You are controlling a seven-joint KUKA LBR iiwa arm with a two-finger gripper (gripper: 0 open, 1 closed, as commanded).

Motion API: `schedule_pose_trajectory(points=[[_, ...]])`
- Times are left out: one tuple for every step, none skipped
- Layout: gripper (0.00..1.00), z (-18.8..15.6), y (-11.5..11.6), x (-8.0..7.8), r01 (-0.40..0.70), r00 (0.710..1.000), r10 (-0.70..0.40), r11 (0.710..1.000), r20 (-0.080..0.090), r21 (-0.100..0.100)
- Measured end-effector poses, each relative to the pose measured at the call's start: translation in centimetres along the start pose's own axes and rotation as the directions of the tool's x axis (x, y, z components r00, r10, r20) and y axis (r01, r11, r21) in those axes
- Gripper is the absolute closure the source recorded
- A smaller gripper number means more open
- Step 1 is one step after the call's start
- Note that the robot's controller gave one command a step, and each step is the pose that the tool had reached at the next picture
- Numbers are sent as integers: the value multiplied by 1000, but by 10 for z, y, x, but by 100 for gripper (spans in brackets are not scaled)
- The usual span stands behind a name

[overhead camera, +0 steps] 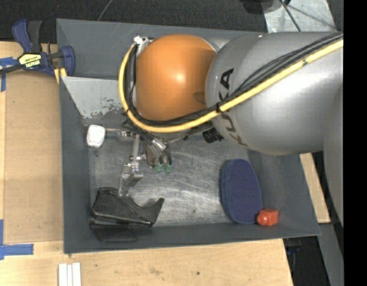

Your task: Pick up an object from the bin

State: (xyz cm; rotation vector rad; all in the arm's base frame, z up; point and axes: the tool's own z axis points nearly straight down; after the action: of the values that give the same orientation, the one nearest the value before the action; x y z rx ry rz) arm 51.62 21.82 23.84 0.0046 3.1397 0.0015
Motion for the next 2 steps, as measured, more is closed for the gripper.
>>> schedule_pose_trajectory(points=[[0,135,-29,18,45,999,-45,999,5,-2],[100,138,-36,20,39,999,-39,999,-10,10]])
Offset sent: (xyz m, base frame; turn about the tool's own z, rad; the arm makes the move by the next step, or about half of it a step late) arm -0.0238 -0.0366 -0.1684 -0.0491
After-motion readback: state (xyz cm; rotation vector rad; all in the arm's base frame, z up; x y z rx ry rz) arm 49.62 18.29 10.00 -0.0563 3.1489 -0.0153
